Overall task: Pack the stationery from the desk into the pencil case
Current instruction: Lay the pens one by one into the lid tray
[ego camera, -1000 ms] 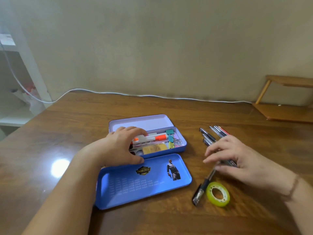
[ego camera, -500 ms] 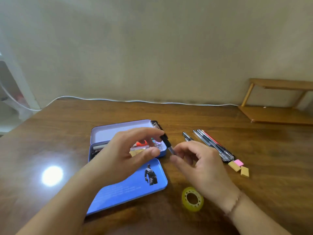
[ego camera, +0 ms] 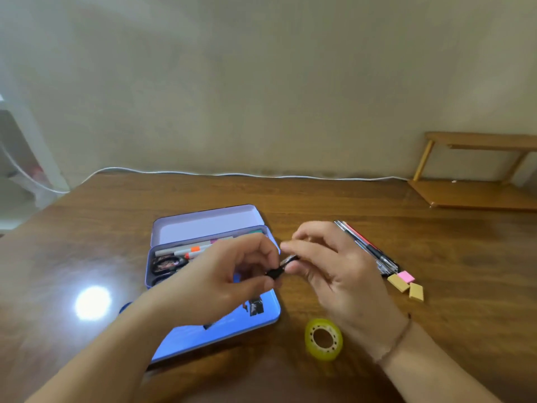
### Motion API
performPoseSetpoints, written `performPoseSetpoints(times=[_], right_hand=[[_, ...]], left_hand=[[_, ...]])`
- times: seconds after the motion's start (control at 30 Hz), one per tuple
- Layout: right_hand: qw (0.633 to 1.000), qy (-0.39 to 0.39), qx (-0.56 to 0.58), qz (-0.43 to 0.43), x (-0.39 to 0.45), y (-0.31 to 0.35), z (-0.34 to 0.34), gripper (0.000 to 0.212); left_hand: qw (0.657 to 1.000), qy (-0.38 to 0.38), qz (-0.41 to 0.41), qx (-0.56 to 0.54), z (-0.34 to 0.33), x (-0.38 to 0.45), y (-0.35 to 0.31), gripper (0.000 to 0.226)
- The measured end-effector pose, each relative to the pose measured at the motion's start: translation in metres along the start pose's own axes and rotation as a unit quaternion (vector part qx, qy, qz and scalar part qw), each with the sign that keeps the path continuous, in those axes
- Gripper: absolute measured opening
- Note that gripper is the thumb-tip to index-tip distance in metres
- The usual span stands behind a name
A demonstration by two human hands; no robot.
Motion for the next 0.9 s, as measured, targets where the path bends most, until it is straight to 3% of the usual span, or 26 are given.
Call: performPoseSetpoints(times=[0.1,0.2,0.23,0.3,0.37,0.4,0.47,0.6,0.9], right_hand=[[0.996,0.077,0.019,0.032,-0.003,-0.002,-0.019,0.016],[0.997,0.051,0.055,-0.027,-0.006,-0.016,-0.021,0.016],[0.996,0.045,0.056,-0.044,-0.006,-0.019,-0.022,0.015],[0.995,0.050,0.046,-0.078,-0.008,-0.026,-0.025,0.015],[0.992,0.064,0.021,-0.110,-0.010,-0.031,-0.027,0.016],[0.990,0.073,0.009,-0.120,-0.013,-0.032,-0.028,0.017],[0.986,0.101,0.002,-0.132,-0.019,-0.030,-0.030,0.017],[0.979,0.137,-0.004,-0.149,-0.025,-0.031,-0.031,0.017],[0.954,0.229,-0.065,-0.182,-0.026,-0.035,-0.050,0.021]], left_hand=[[0.998,0.022,0.038,0.041,0.015,-0.007,-0.001,0.023],[0.988,-0.034,0.058,0.140,0.055,-0.024,-0.006,0.010],[0.969,-0.081,0.071,0.220,0.078,-0.035,-0.007,0.006],[0.893,-0.148,0.130,0.405,0.121,-0.069,-0.004,0.019],[0.838,-0.125,0.244,0.472,0.141,-0.107,0.016,0.021],[0.826,-0.098,0.297,0.468,0.141,-0.124,0.027,0.018],[0.838,-0.087,0.346,0.413,0.133,-0.146,0.042,0.015],[0.878,-0.106,0.315,0.344,0.111,-0.143,0.040,0.010],[0.931,-0.088,0.241,0.260,0.047,-0.091,0.040,0.018]])
Point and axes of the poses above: each hand's wrist, its own x-axis towards the middle knuckle, its own z-axis out of the back of the hand, y = z × x, the point moved 9 cm from there along x, towards the middle knuckle, and after that the axes turned 6 degrees about -z, right-handed, at the moved point
